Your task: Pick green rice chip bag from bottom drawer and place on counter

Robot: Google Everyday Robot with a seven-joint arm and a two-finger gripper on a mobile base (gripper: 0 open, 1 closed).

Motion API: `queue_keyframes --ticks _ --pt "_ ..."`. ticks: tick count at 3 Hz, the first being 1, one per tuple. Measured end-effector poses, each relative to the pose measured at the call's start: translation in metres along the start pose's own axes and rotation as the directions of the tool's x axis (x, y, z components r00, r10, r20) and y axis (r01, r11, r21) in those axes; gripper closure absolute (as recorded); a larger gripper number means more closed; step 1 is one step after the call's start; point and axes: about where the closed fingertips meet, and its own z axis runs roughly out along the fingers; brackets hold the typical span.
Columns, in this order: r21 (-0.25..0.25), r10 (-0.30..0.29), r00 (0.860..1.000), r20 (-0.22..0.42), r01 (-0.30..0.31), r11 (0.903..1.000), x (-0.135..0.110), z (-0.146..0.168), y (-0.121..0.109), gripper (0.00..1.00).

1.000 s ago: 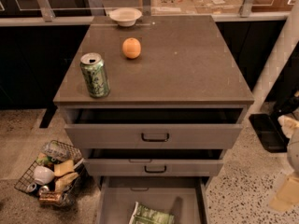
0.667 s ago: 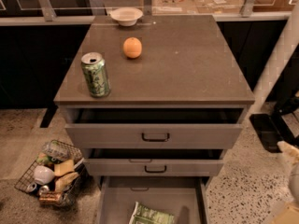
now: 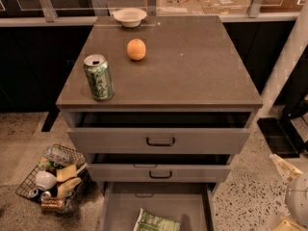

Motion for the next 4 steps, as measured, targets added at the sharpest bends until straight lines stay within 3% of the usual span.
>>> queue_keyframes --ticks 1,2,3,4 --pt "0.0 0.001 1.0 0.001 -0.001 1.0 -0.001 0.0 0.0 0.0" --pt "0.016 -0.002 1.0 -0.018 0.002 0.9999 0.004 0.024 -0.001 0.0" --pt "-0.015 -0.006 0.997 -0.074 0.005 0.9999 0.022 0.093 0.015 0.0" --pt "-0.03 -0.003 0.997 -0.081 0.0 0.9995 0.043 0.16 0.029 0.0"
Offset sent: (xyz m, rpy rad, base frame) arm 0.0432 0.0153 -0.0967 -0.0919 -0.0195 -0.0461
